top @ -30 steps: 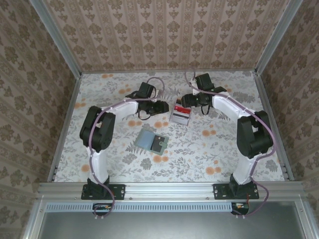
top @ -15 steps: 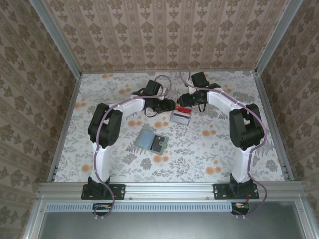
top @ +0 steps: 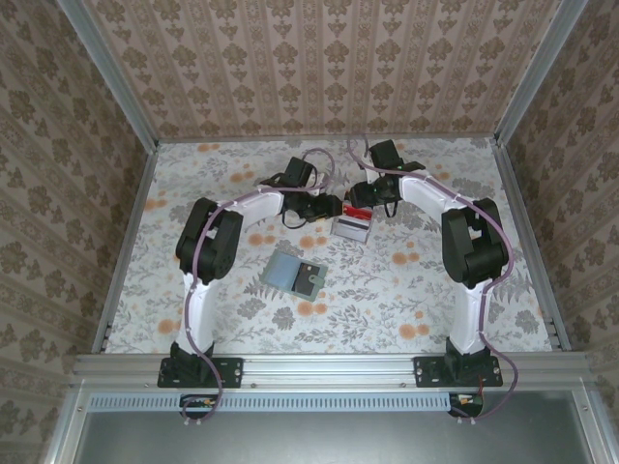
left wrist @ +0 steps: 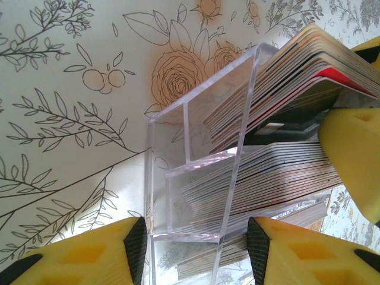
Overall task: Put the credit cards into the card holder
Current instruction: Pick up the credit card from the storage box.
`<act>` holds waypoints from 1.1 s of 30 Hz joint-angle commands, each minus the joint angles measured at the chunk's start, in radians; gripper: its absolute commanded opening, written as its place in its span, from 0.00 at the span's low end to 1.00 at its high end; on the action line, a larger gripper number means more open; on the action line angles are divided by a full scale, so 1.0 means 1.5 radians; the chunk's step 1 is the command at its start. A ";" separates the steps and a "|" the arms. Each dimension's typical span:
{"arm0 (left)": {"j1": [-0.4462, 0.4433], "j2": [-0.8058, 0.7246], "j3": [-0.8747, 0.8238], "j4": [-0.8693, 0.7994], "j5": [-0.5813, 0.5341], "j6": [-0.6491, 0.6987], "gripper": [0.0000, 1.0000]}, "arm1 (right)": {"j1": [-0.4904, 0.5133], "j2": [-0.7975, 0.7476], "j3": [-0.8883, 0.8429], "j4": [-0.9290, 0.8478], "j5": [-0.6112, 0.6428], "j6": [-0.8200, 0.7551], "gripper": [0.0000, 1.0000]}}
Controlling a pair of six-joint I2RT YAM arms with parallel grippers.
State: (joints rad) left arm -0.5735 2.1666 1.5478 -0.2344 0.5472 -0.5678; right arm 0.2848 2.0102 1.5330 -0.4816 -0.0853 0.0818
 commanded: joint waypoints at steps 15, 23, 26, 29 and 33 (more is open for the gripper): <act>0.003 0.017 -0.052 0.010 -0.010 -0.004 0.50 | -0.026 -0.026 0.000 0.011 0.035 0.021 0.60; 0.004 0.010 -0.062 0.013 -0.011 -0.005 0.50 | -0.026 -0.031 -0.003 0.019 0.029 0.026 0.59; 0.003 0.010 -0.061 0.015 -0.011 -0.006 0.50 | -0.025 -0.026 0.003 0.013 0.020 0.022 0.57; 0.003 0.010 -0.059 0.014 -0.009 -0.006 0.50 | -0.025 -0.027 0.000 0.016 0.019 0.022 0.53; 0.003 0.008 -0.057 0.013 -0.009 -0.006 0.50 | -0.027 -0.036 -0.008 0.026 0.026 0.021 0.52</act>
State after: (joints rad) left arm -0.5705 2.1662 1.4979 -0.1249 0.5652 -0.5758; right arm 0.2653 1.9972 1.5299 -0.4755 -0.0914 0.1070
